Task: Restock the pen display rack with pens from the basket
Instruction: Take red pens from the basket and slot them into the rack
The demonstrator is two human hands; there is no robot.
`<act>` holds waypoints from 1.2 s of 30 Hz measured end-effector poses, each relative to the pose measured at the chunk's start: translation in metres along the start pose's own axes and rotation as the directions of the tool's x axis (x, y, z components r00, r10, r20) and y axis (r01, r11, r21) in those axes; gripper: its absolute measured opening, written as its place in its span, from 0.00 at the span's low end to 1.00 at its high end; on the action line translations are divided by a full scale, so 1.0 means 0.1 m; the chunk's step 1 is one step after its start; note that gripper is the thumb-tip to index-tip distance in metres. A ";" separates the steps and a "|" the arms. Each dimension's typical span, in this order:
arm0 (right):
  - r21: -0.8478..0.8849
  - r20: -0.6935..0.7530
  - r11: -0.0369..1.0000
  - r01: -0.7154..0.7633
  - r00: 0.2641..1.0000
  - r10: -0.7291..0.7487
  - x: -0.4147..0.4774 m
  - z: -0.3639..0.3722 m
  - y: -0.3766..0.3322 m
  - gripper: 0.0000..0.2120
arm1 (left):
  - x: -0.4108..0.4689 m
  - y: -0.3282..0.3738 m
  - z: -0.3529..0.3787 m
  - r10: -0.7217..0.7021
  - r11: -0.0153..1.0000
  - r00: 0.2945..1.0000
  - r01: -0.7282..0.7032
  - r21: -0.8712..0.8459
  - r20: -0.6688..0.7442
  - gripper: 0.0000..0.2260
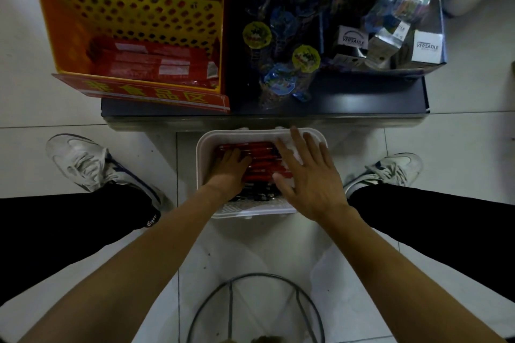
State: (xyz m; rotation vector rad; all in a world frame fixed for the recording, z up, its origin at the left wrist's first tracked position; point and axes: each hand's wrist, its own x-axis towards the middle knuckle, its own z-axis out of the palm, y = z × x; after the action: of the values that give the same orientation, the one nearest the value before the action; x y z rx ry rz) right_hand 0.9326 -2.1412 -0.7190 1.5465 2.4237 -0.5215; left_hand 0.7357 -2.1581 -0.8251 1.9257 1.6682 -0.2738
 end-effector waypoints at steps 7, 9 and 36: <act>0.007 -0.071 0.998 -0.060 0.996 0.060 0.06 0.00 0.13 0.32 | 0.10 0.05 -0.12 0.003 0.998 0.995 0.004 -0.068 0.102 0.30; 0.001 -0.060 0.998 -0.062 0.996 0.061 0.07 0.01 0.14 0.32 | 0.10 0.05 -0.11 0.010 0.998 0.995 -0.003 -0.066 0.096 0.30; 0.110 -0.022 0.988 -0.108 0.994 0.111 0.14 0.01 0.12 0.34 | 0.00 0.04 -0.40 0.032 0.956 0.996 -0.005 -0.293 0.089 0.24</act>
State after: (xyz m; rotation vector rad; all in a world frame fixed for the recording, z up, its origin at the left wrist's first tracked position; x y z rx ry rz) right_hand 0.9371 -2.1254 -0.7276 1.7307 2.3500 -0.6236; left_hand 0.7311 -2.1366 -0.7914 1.6819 1.5340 -0.0995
